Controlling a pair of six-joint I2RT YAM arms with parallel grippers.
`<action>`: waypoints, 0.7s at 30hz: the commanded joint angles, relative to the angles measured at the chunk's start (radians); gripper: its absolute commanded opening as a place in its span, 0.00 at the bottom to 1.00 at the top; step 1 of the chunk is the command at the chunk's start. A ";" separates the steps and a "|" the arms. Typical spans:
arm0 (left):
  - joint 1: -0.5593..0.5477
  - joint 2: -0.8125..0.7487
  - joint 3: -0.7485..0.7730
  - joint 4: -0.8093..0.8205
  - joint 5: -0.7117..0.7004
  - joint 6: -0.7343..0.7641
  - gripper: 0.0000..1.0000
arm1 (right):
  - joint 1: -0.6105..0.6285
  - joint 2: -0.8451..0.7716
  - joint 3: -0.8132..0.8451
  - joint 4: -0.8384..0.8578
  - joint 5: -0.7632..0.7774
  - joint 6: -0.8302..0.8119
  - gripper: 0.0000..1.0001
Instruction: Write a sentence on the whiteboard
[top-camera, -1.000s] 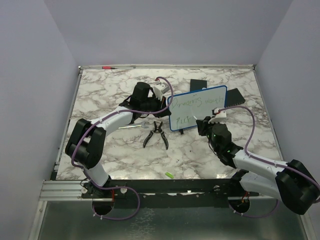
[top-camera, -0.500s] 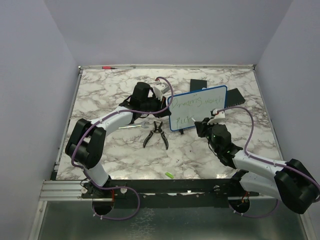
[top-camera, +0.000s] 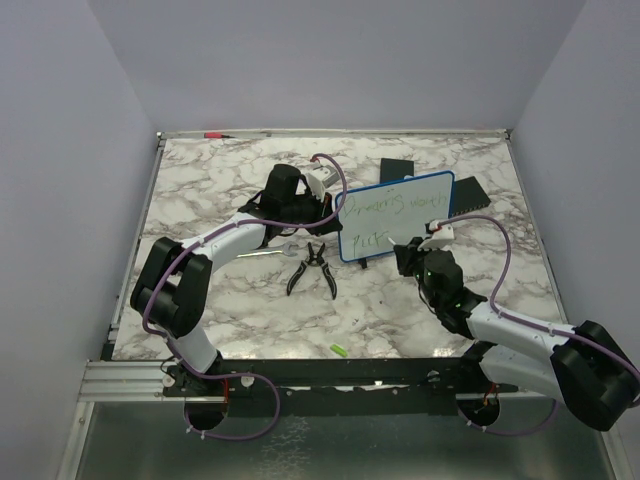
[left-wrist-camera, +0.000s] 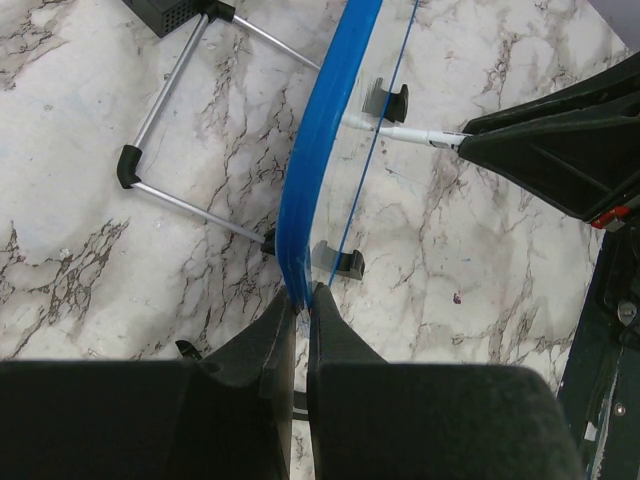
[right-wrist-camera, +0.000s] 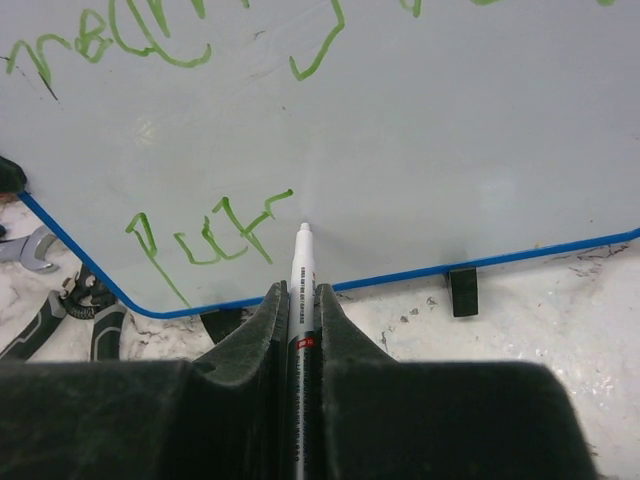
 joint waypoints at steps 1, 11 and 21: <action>-0.013 0.021 0.013 -0.036 -0.016 0.028 0.00 | -0.008 0.006 -0.004 -0.017 0.051 0.013 0.01; -0.012 0.023 0.013 -0.036 -0.016 0.028 0.00 | -0.008 0.035 -0.001 -0.016 0.073 0.013 0.01; -0.013 0.021 0.014 -0.036 -0.016 0.027 0.00 | -0.008 0.056 -0.018 0.023 0.000 -0.009 0.01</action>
